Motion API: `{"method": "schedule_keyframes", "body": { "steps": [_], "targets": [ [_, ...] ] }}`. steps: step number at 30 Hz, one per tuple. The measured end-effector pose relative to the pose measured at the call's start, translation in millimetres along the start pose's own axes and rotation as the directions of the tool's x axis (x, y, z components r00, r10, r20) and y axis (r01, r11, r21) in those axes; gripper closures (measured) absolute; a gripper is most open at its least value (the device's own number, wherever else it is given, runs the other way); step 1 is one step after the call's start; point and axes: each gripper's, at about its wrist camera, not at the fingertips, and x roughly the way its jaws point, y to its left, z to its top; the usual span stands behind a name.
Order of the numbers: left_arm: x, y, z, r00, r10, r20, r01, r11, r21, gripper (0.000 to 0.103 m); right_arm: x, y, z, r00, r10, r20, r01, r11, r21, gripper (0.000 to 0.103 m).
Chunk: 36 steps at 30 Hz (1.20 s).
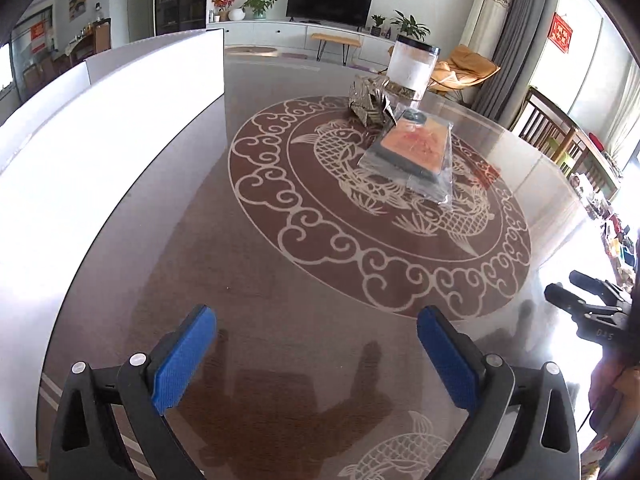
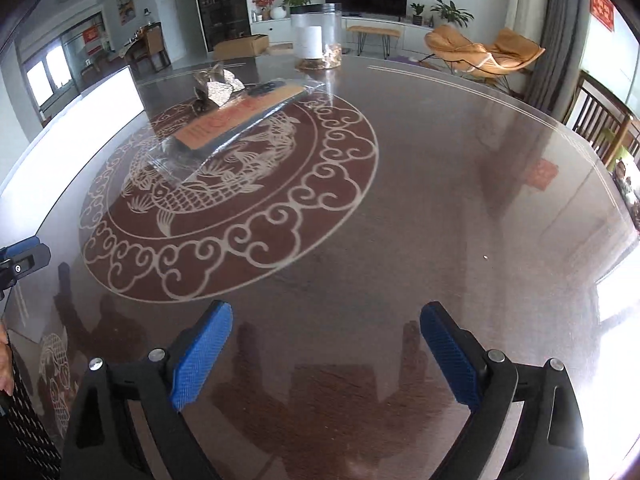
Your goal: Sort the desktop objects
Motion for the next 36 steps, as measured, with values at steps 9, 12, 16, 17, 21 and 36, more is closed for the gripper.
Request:
{"method": "schedule_keyframes", "body": {
  "steps": [9, 12, 16, 17, 21, 36],
  "targets": [
    [9.5, -1.8, -6.8, 0.999, 0.042, 0.026, -0.043, 0.998, 0.054, 0.0, 2.3, 14.1, -3.1, 0.999, 0.013, 0.041, -0.014, 1.0, 0.013, 0.007],
    [11.2, -6.3, -8.1, 0.998, 0.068, 0.017, -0.069, 0.995, 0.078, 0.0, 6.6, 23.3, -4.2, 0.999, 0.015, 0.039, -0.015, 1.0, -0.004, 0.007],
    [13.0, -10.4, -9.1, 0.995, 0.097, 0.008, -0.098, 0.99, 0.099, 0.0, 8.5, 30.6, -4.9, 0.999, -0.003, 0.036, 0.004, 1.0, -0.022, 0.007],
    [12.9, -10.2, -9.3, 0.995, 0.097, 0.008, -0.097, 0.99, 0.099, 0.0, 10.5, 32.3, -4.5, 1.0, -0.007, 0.03, 0.008, 1.0, -0.029, 0.004],
    [13.1, -10.2, -9.4, 0.995, 0.098, 0.008, -0.098, 0.99, 0.099, 0.0, 14.9, 35.0, -4.6, 1.0, -0.009, 0.02, 0.01, 0.999, -0.038, 0.0],
    [13.2, -10.2, -9.0, 0.995, 0.098, 0.007, -0.098, 0.99, 0.098, 0.0, 14.9, 34.8, -4.6, 1.0, -0.009, 0.02, 0.01, 0.999, -0.038, 0.0]
  ]
}}
